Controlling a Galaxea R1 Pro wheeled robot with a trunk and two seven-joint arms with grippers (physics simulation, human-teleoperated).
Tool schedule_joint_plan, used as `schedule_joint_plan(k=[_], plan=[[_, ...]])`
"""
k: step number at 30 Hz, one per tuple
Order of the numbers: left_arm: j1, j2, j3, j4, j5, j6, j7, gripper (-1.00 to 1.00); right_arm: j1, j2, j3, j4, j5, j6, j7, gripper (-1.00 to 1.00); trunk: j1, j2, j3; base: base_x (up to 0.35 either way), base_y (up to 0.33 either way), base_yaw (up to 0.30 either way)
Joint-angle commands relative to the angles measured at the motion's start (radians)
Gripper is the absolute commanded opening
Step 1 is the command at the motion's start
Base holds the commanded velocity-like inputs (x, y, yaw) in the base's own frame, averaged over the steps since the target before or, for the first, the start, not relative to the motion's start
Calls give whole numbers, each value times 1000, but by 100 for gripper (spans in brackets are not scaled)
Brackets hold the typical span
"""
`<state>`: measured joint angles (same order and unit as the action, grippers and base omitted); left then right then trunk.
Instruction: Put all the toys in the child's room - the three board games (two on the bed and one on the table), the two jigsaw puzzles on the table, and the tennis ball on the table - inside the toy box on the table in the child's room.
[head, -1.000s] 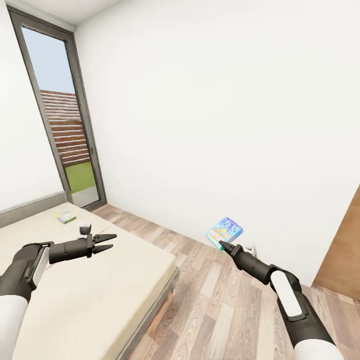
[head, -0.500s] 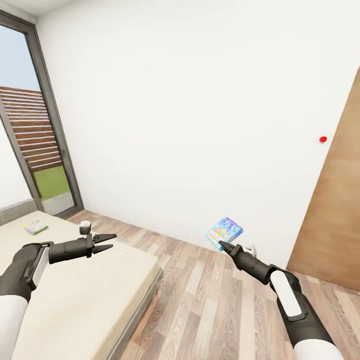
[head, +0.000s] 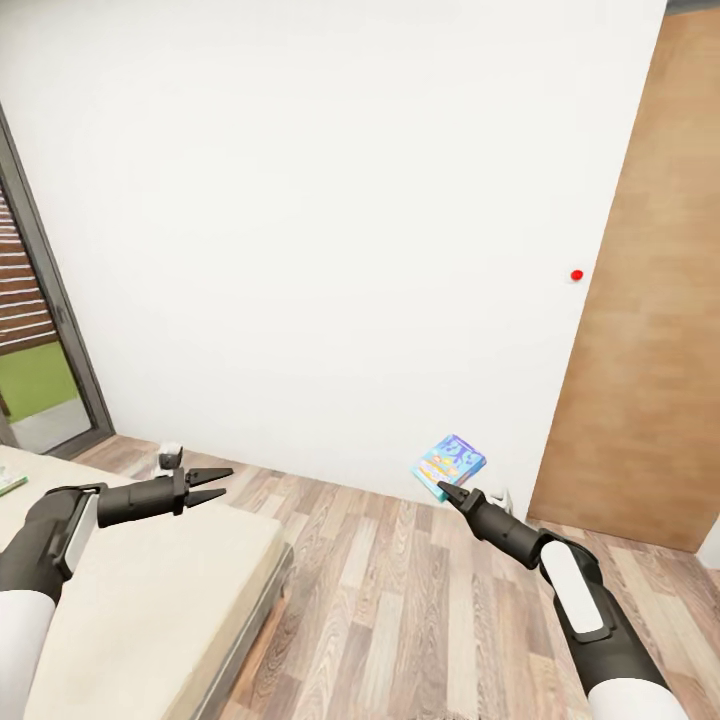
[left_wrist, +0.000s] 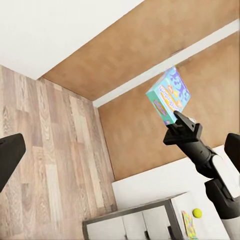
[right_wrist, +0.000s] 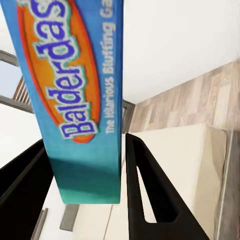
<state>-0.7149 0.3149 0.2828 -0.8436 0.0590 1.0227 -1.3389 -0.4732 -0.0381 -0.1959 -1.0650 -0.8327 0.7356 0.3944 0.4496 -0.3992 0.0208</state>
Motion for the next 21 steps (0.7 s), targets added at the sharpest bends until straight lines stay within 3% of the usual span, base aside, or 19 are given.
schedule_joint_plan(k=[1, 21], plan=[[0, 0, 0, 0, 2, 10, -2, 100, -1, 1, -2, 0, -5, 7, 3, -100, 0, -1, 0, 0, 0, -279], [0, 0, 0, 0, 2, 10, 0, 100, -1, 1, -2, 0, -6, 7, 3, -100, 0, -1, 7, 0, 0, -279]])
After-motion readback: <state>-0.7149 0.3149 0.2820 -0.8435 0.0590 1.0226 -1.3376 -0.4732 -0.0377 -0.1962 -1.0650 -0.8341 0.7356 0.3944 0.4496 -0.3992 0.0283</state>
